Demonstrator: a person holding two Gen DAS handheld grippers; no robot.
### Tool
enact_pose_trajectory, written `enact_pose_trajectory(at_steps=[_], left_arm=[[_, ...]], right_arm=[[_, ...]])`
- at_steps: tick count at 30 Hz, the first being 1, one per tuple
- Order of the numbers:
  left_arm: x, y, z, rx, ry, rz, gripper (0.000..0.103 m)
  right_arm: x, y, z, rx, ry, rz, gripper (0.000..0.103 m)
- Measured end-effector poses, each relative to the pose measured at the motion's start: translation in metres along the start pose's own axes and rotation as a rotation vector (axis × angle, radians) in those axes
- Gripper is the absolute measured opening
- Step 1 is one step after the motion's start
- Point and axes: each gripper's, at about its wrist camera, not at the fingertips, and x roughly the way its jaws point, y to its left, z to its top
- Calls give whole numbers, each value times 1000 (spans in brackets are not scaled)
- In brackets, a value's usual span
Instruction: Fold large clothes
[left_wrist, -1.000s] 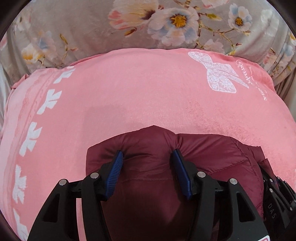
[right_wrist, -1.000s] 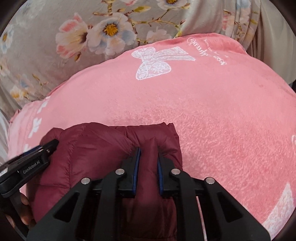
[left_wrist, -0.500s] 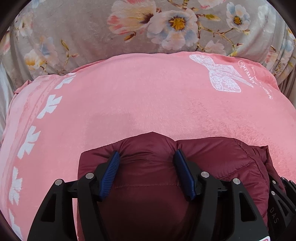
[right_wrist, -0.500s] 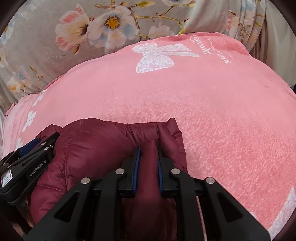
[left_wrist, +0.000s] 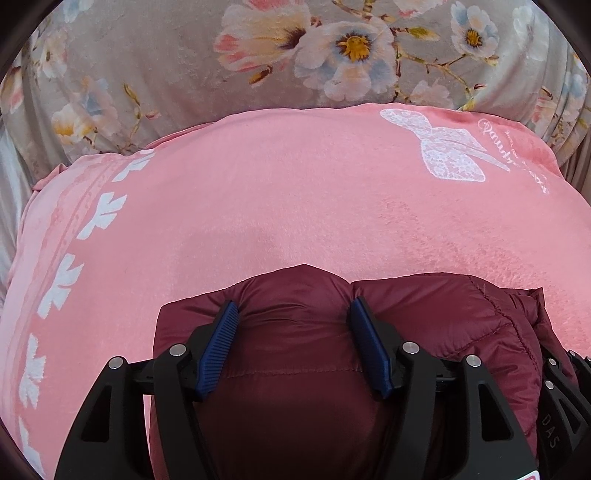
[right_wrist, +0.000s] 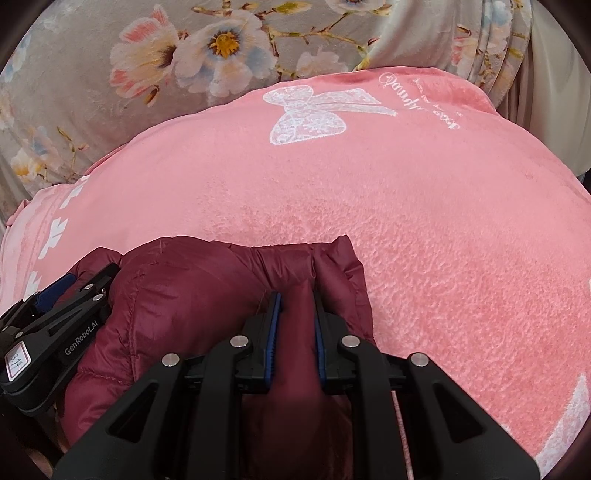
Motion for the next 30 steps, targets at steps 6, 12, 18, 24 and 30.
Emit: enact_pose_trajectory(at_steps=[6, 12, 18, 24, 30], left_arm=[[1, -2, -1, 7, -12, 13, 61], [2, -4, -1, 18, -9, 38, 62], [-25, 3, -5, 70, 22, 41, 64], [-108, 11, -55, 122, 37, 0, 64], [-117, 17, -109, 15, 143, -52, 64]], right_arm=[[1, 0, 0, -1, 0, 0, 14], [1, -2, 1, 8, 2, 12, 14], [-30, -13, -2, 7, 9, 31, 17], [-130, -20, -56, -95, 11, 86, 20], [-125, -29, -121, -100, 136, 97, 21]])
